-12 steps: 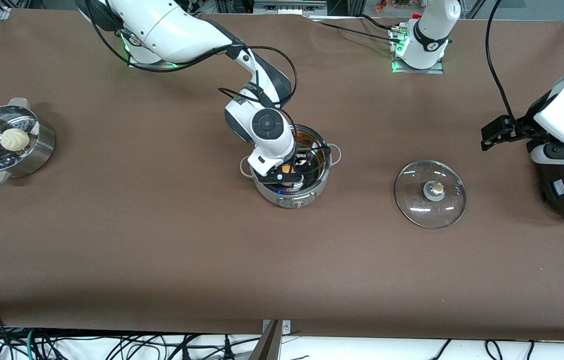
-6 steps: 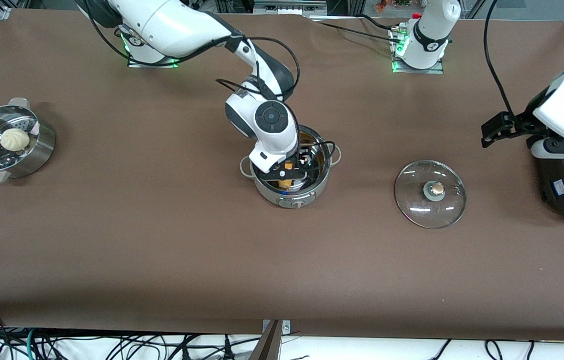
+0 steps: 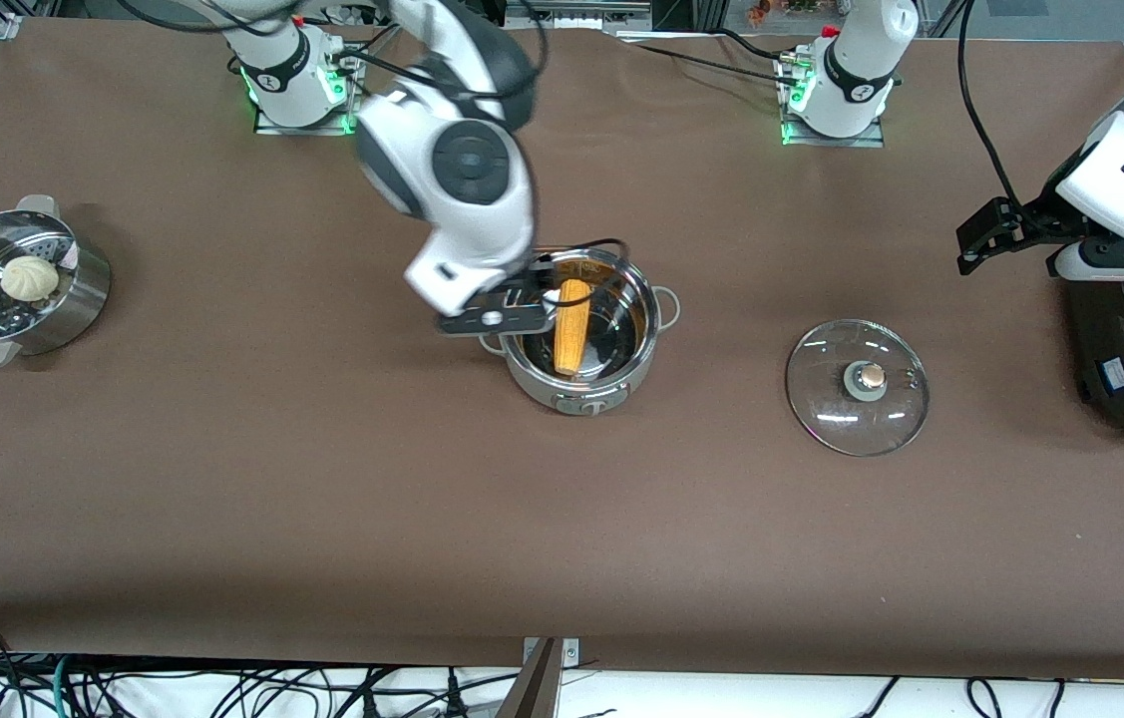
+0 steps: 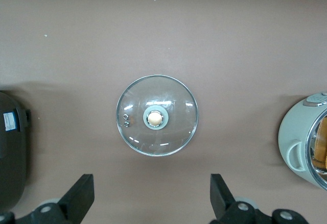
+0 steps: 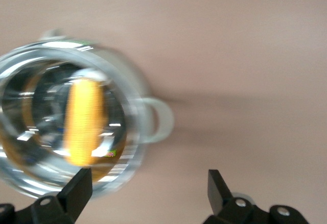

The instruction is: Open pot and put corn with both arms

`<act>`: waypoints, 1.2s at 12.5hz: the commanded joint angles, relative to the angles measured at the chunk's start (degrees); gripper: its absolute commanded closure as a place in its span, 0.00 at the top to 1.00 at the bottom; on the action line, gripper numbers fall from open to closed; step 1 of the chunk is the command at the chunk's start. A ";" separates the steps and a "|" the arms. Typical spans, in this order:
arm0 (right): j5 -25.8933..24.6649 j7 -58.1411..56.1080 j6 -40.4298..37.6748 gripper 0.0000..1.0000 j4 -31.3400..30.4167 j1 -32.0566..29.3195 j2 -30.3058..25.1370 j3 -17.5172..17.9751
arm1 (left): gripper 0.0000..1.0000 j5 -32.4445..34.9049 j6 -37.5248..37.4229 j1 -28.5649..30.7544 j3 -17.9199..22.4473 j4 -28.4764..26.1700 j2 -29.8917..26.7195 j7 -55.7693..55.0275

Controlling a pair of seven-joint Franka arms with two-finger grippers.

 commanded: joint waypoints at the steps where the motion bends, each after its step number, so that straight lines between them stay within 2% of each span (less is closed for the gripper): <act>1: -0.44 -6.37 -5.94 1.00 -1.63 -6.87 -5.53 -3.67 | 1.00 -0.99 0.09 -0.51 0.50 0.03 -0.32 -0.14; 3: 0.17 -6.64 -6.92 1.00 -1.63 -6.89 -8.09 -12.01 | 1.00 -0.90 0.09 -0.42 0.50 0.03 -0.23 -0.14; 5: 3.14 -7.94 -6.31 1.00 -1.63 -8.80 -10.28 -17.73 | 1.00 -0.90 0.00 -0.42 0.50 0.03 -0.23 -0.14; 6: 5.86 -11.18 -5.61 1.00 -2.94 -12.82 -11.69 -18.11 | 1.00 -0.90 0.00 -0.42 0.50 0.03 -0.23 -0.14; 8: 6.85 -19.26 -2.98 1.00 -9.42 -19.95 -17.38 -18.11 | 1.00 -0.90 -0.08 -0.42 0.50 0.03 -0.23 -0.14; 10: 8.08 -19.73 2.27 1.00 -19.77 -23.05 -26.33 -18.02 | 1.00 -0.90 -0.08 -0.51 0.50 0.03 -0.32 -0.31; 11: 8.17 -19.73 3.18 1.00 -21.91 -23.49 -29.51 -18.02 | 1.00 -0.90 -0.17 -0.51 0.50 0.03 -0.23 -0.32; 13: 8.70 -20.26 1.09 1.00 -22.28 -24.55 -32.87 -17.68 | 1.00 -0.90 -0.44 -0.51 0.50 0.03 -0.23 -0.32; 15: 8.18 -29.87 -0.76 1.00 -22.20 -26.12 -33.23 -17.59 | 1.00 -0.90 -0.61 -0.51 0.50 0.03 -0.32 -0.32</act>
